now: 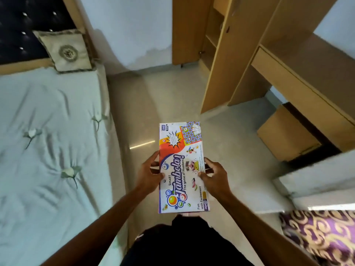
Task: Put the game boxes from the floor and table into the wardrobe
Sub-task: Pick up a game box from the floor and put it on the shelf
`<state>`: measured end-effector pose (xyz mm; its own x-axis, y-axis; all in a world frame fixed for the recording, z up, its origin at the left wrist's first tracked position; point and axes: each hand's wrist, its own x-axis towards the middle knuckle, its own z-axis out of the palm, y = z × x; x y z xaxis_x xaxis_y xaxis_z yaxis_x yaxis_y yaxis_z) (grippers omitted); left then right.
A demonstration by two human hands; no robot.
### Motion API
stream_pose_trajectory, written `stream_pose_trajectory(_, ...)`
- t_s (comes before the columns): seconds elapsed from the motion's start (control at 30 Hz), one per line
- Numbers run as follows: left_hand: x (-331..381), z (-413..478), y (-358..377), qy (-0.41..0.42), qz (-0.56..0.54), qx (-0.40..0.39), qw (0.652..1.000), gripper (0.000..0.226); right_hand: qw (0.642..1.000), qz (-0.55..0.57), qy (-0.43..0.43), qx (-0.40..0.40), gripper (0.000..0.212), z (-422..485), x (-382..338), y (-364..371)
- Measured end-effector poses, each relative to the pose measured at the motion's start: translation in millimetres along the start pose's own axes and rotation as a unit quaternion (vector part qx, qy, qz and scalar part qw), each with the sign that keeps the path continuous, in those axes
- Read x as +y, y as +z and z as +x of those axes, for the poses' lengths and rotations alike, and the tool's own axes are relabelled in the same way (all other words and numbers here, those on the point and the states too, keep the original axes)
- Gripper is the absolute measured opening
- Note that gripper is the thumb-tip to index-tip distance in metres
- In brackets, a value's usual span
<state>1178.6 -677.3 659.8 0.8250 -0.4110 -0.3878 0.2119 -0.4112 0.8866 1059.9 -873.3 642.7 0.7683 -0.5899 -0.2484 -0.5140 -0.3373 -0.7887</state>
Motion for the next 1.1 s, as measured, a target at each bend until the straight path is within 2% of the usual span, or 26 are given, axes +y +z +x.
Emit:
stream_pose_trajectory(0.37,96.4,270.5,-63.1,0.010,-0.037,0.060,0.997,0.081,0.997,-0.034,-0.056,-0.045,0.051,300.9,-121.9,24.5)
stream_pose_trajectory(0.67,199.8,515.0,-145.0,0.021,-0.002,0.017,1.000,0.070,0.999,-0.002,-0.045,-0.005,0.045,528.3,-228.8,68.3)
stream_pose_trajectory(0.83,257.4,643.6,-162.3,0.035,0.035,-0.013,0.999,0.065,0.999,0.006,-0.048,0.020,0.068,649.6,-267.7,75.7)
stream_pose_trajectory(1.1,345.6,850.2,-157.0,0.030,0.053,-0.037,0.997,0.066,0.998,-0.006,-0.040,0.052,0.057,854.9,-319.5,62.7)
